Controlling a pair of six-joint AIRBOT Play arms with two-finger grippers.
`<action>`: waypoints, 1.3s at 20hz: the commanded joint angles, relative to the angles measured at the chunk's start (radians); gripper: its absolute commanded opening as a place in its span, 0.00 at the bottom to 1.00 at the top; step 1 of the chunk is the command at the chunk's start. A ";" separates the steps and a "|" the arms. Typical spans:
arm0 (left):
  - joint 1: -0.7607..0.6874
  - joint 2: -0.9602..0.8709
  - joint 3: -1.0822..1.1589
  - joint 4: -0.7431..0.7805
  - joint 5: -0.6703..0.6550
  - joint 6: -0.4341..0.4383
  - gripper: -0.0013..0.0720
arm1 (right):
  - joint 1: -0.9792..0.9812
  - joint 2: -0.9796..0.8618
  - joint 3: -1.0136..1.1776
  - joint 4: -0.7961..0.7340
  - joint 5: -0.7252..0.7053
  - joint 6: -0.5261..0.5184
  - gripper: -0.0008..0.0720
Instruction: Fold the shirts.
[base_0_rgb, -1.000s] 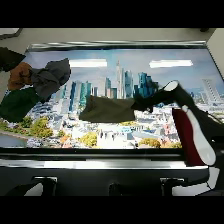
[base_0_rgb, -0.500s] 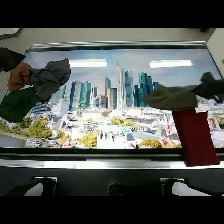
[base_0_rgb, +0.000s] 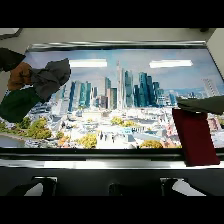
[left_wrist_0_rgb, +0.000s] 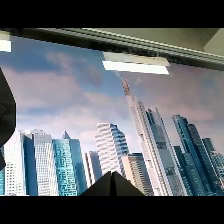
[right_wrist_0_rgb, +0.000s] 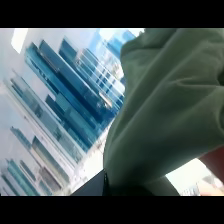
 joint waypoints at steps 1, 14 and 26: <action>0.000 0.000 0.000 0.000 0.000 0.014 0.06 | -0.025 0.016 0.001 -0.023 0.199 0.018 0.08; 0.000 0.000 0.000 -0.003 -0.003 0.032 0.06 | -0.029 0.067 -0.191 -0.560 0.264 0.046 0.08; 0.000 -0.002 0.000 -0.029 -0.003 0.032 0.06 | -0.029 0.073 -0.649 -0.686 -0.058 0.009 0.95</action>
